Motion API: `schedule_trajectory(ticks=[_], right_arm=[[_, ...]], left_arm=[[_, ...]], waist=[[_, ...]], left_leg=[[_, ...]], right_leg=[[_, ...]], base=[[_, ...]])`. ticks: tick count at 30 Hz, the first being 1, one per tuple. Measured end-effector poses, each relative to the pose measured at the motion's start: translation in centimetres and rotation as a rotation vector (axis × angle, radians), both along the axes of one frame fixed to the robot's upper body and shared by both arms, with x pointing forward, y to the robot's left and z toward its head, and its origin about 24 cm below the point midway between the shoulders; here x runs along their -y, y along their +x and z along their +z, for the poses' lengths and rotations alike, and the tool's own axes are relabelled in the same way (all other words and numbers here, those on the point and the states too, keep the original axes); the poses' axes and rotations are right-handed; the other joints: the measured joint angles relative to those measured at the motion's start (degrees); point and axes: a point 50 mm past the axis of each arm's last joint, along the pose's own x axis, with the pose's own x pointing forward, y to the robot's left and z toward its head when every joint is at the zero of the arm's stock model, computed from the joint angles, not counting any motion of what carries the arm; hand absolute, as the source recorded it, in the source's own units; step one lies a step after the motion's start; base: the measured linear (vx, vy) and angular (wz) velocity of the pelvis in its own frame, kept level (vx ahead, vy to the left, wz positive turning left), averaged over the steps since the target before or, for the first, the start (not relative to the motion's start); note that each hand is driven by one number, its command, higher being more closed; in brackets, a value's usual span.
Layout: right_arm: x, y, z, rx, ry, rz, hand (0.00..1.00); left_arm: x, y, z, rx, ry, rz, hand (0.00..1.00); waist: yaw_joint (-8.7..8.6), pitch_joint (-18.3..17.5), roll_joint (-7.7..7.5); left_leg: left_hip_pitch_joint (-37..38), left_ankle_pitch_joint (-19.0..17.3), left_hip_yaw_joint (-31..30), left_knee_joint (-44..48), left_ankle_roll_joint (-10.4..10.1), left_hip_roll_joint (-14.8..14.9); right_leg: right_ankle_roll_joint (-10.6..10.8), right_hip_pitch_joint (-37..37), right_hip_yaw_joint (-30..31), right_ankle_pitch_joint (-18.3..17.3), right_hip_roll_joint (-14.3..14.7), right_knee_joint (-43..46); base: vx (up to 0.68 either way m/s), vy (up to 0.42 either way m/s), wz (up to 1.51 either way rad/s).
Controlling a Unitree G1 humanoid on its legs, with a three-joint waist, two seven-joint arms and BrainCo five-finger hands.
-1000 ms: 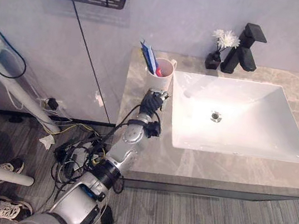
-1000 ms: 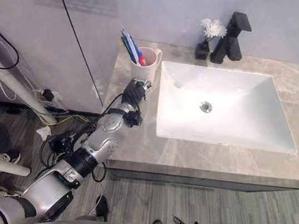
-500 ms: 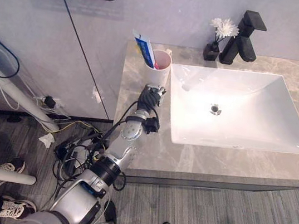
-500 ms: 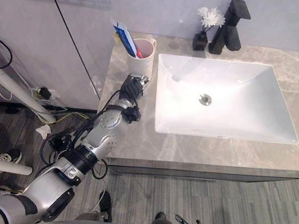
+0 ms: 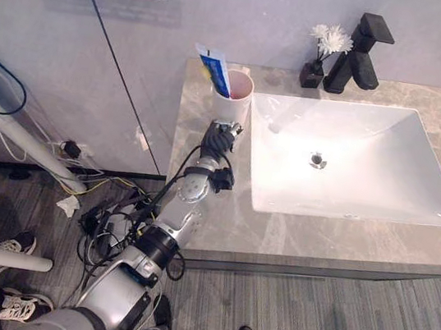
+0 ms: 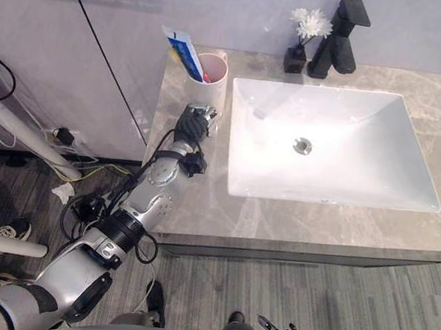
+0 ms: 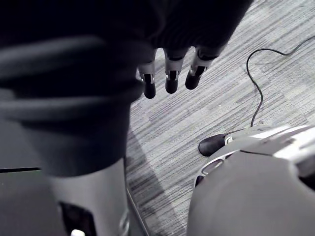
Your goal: Organize washtable
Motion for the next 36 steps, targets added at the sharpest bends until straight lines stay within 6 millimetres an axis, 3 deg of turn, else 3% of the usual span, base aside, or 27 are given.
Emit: schedule_trajectory(ticks=[10,23,36], right_arm=[[-0.1,0.0,0.0,0.002,0.002,-0.001,0.0],[-0.1,0.1,0.0,0.005,0.002,-0.003,0.0],[-0.1,0.1,0.0,0.01,0.007,-0.002,0.0]], left_arm=[[0.2,0.7,0.8,0.015,-0.015,0.024,1.0],[-1.7,2.4,2.2,0.001,-0.089,0.136,1.0],[-2.9,2.7,2.8,0.023,-0.12,0.187,1.0]], waist=[[0.05,0.6,-0.43],[-0.13,0.8,-0.35],[0.04,0.9,-0.35]], left_leg=[[-0.3,-0.3,0.5,0.0,-0.1,0.0],[-0.8,-0.3,2.8,0.0,-0.1,0.1],[-1.0,-0.6,3.1,0.0,0.1,0.0]], right_leg=[[0.0,-0.4,0.4,0.0,0.0,-0.2],[0.2,-2.2,2.8,1.4,-0.2,-0.6],[-0.2,-2.4,3.1,1.4,-0.1,-1.1]], base=[[0.0,0.0,-0.01],[-0.01,0.014,-0.09],[0.0,0.002,-0.01]])
